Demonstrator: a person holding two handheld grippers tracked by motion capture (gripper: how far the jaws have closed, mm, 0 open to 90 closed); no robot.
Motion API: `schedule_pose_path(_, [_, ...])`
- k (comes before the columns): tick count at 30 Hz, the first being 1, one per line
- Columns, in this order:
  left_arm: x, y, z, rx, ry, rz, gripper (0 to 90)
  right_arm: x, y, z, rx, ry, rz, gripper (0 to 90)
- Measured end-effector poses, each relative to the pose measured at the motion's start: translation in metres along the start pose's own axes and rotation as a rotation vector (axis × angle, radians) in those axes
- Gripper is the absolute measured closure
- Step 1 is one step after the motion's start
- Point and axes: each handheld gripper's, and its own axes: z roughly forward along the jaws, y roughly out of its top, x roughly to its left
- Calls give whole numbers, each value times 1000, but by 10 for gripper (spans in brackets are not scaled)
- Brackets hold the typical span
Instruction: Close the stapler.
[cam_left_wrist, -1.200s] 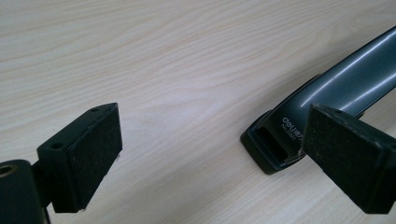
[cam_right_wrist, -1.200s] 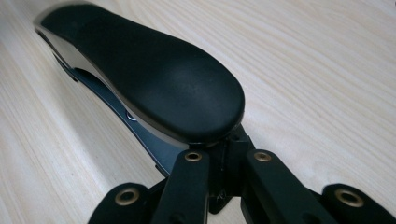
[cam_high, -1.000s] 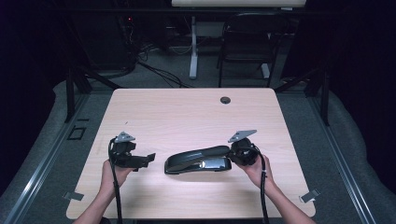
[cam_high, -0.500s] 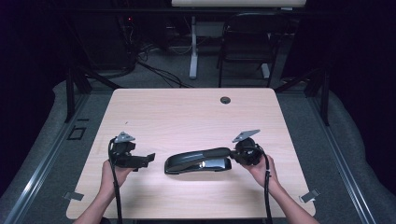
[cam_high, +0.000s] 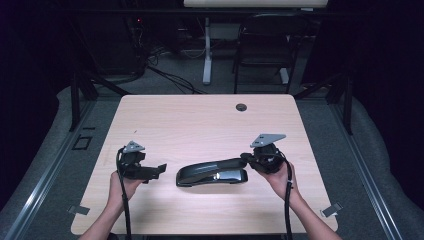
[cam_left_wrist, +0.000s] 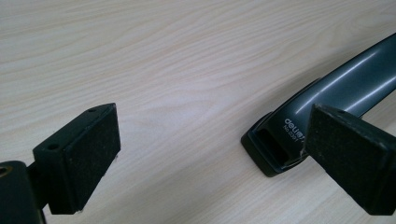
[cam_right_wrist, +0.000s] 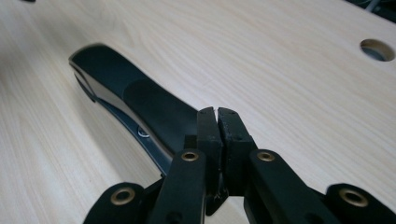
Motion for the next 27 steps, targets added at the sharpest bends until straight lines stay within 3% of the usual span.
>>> schedule_pose_path(8, [-1, 0, 2, -8, 11, 1, 40, 0, -1, 7, 53, -4, -9, 890])
schedule_pose_path(9, [0, 0, 1, 1, -5, 5, 38, 1, -2, 8, 58, -11, -12, 894])
schedule_pose_path(14, [0, 0, 0, -1, -3, 4, 31, 0, -5, 13, 87, -10, -15, 900])
schedule_pose_path(27, [-1, 1, 2, -2, -8, 2, 27, -2, -12, 22, 116, -8, 7, 900])
